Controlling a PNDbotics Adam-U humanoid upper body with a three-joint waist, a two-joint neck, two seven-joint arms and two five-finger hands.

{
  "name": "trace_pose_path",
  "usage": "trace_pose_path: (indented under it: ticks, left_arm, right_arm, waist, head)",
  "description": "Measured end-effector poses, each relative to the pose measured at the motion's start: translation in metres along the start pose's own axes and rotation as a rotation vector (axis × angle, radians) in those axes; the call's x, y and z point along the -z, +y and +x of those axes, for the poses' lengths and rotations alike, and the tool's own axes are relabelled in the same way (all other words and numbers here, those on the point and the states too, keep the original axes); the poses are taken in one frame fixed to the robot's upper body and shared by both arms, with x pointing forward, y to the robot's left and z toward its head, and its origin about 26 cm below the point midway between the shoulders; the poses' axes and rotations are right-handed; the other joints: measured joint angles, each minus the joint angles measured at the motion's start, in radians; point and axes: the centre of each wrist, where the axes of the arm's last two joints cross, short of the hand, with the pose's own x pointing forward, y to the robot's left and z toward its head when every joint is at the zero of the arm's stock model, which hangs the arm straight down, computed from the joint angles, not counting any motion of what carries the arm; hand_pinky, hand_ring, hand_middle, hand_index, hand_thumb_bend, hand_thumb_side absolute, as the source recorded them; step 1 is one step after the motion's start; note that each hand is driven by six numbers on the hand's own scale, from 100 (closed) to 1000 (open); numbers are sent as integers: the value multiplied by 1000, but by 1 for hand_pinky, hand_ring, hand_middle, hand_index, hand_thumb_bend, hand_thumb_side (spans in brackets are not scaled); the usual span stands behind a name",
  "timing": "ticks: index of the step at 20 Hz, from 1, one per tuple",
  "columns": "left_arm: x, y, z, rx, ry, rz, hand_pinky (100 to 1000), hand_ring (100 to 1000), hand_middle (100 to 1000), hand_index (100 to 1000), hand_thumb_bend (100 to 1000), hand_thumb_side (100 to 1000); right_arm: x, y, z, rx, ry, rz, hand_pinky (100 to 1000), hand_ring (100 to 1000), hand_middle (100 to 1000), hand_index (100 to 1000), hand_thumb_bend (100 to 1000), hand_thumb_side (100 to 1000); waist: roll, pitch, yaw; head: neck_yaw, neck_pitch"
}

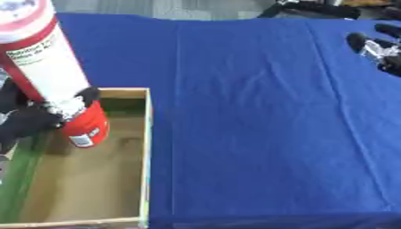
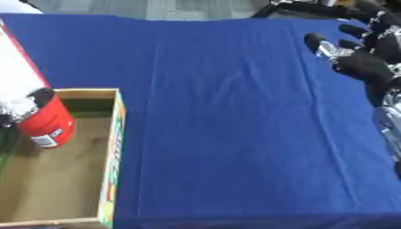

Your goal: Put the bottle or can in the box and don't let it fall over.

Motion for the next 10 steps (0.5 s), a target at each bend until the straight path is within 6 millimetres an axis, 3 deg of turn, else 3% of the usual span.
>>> trace_pose_path:
  ticks: [3,10]
  left_arm:
    - [-1,1,-5,50,-3,-16,855,929,860,881,933,331]
    - [-3,6,-11,117,-2,-13,847,921,846,865,868,312]
  right_arm:
    - [0,0,0,1,0,0,898,890,889,916,571,100]
    - [0,0,0,5,-1,1,898,890,889,916,571,100]
  waist:
    - [-1,-2,1]
    - [-2,-3,4]
  head:
    - [0,0]
    - [1,0]
